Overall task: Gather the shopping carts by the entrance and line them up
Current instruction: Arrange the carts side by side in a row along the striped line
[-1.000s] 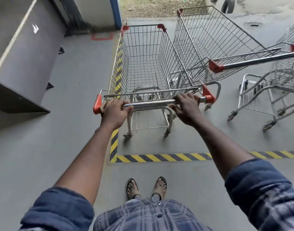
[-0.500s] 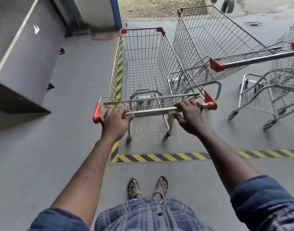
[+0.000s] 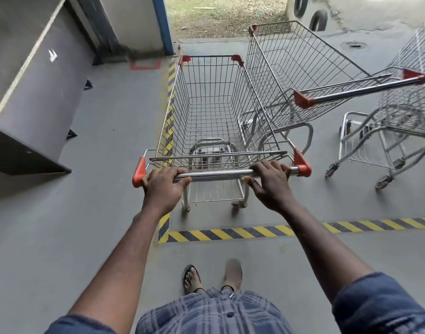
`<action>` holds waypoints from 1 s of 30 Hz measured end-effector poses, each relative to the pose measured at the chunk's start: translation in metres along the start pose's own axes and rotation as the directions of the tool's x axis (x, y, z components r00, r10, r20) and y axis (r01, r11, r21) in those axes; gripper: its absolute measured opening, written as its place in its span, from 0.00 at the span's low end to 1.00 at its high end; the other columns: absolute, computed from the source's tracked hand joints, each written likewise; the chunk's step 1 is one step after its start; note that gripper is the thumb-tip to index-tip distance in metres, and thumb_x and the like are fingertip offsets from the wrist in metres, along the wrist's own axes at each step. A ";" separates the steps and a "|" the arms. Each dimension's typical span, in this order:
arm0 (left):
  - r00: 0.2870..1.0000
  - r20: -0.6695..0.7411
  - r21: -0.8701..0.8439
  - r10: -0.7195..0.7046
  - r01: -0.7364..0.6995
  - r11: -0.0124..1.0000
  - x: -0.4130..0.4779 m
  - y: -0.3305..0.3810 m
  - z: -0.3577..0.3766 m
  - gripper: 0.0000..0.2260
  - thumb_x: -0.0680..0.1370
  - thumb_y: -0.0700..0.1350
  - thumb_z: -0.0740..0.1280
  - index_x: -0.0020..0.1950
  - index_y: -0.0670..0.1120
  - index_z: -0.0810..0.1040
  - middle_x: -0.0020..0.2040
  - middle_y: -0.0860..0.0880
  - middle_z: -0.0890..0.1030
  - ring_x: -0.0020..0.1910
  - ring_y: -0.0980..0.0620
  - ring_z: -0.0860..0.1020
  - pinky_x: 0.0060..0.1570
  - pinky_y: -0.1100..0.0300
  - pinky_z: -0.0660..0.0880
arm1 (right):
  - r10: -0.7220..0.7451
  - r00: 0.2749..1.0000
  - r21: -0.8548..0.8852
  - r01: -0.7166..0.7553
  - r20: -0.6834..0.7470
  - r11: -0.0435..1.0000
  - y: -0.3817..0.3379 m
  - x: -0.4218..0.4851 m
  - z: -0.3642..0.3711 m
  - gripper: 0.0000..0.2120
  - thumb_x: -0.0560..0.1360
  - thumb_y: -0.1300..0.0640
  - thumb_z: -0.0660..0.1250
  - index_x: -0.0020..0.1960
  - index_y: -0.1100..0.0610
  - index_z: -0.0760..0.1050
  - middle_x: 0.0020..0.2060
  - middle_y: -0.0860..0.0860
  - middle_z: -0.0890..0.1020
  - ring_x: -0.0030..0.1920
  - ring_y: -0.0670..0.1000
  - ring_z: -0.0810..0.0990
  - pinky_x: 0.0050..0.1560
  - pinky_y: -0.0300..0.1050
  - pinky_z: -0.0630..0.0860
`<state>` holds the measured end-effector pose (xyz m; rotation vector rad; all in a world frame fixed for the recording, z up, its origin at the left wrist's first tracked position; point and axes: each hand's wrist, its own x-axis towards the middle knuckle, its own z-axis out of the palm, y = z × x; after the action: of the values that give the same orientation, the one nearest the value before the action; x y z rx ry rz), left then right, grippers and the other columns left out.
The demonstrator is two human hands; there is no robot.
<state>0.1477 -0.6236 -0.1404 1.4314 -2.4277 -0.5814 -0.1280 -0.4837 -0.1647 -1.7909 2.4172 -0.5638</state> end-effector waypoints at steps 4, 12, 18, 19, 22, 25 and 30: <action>1.000 0.006 -0.012 -0.004 0.004 1.000 -0.001 0.001 -0.003 0.11 0.79 0.58 0.66 0.58 0.57 0.79 0.54 0.57 0.79 0.57 0.50 0.70 0.54 0.54 0.55 | 0.005 1.000 0.004 -0.005 0.009 1.000 -0.001 0.000 0.000 0.18 0.77 0.37 0.60 0.55 0.49 0.75 0.49 0.45 0.77 0.53 0.51 0.70 0.51 0.42 0.52; 1.000 0.014 -0.005 -0.009 0.009 1.000 -0.002 0.004 -0.004 0.09 0.79 0.57 0.66 0.57 0.58 0.79 0.54 0.57 0.79 0.56 0.50 0.71 0.54 0.53 0.56 | -0.004 1.000 0.012 0.004 0.017 1.000 -0.001 -0.001 -0.003 0.22 0.76 0.34 0.53 0.54 0.49 0.75 0.49 0.45 0.77 0.52 0.50 0.69 0.51 0.43 0.52; 1.000 0.026 -0.008 -0.010 0.010 1.000 -0.002 0.003 -0.003 0.09 0.79 0.57 0.65 0.57 0.59 0.79 0.52 0.58 0.78 0.56 0.51 0.70 0.55 0.53 0.56 | -0.010 1.000 -0.003 0.010 0.018 1.000 0.002 -0.001 -0.001 0.21 0.77 0.33 0.53 0.54 0.47 0.74 0.49 0.45 0.76 0.52 0.48 0.68 0.52 0.45 0.54; 1.000 0.030 -0.005 -0.007 0.007 1.000 -0.002 0.003 -0.003 0.09 0.79 0.57 0.65 0.57 0.59 0.79 0.52 0.59 0.77 0.56 0.51 0.70 0.55 0.53 0.56 | -0.012 1.000 -0.009 0.012 0.018 1.000 0.002 -0.001 -0.001 0.21 0.77 0.34 0.53 0.54 0.47 0.74 0.49 0.44 0.76 0.52 0.48 0.68 0.53 0.45 0.55; 0.999 0.044 -0.008 -0.009 0.009 1.000 0.000 0.001 -0.004 0.09 0.79 0.58 0.65 0.57 0.60 0.79 0.50 0.61 0.75 0.55 0.51 0.70 0.55 0.53 0.56 | -0.021 1.000 -0.019 0.022 0.021 1.000 0.003 -0.001 0.000 0.21 0.78 0.34 0.54 0.56 0.47 0.75 0.50 0.44 0.76 0.53 0.49 0.69 0.54 0.46 0.57; 0.999 0.053 -0.014 -0.013 0.013 1.000 0.001 0.000 -0.004 0.10 0.79 0.58 0.65 0.58 0.59 0.79 0.50 0.61 0.75 0.56 0.51 0.70 0.55 0.53 0.56 | -0.034 0.999 -0.002 0.034 0.031 0.999 0.006 0.000 -0.002 0.22 0.78 0.33 0.55 0.57 0.48 0.75 0.51 0.45 0.77 0.54 0.48 0.69 0.55 0.48 0.59; 0.994 0.101 -0.048 -0.036 0.041 0.998 0.006 0.002 -0.007 0.10 0.78 0.59 0.67 0.58 0.60 0.80 0.50 0.60 0.76 0.58 0.50 0.74 0.63 0.49 0.62 | -0.085 0.996 0.094 0.081 0.038 0.992 0.013 0.003 -0.011 0.22 0.76 0.34 0.58 0.57 0.49 0.76 0.51 0.45 0.78 0.54 0.49 0.72 0.56 0.52 0.67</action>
<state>0.1461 -0.6296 -0.1332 1.4649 -2.4475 -0.7350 -0.1441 -0.4809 -0.1580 -1.8529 2.2600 -0.6284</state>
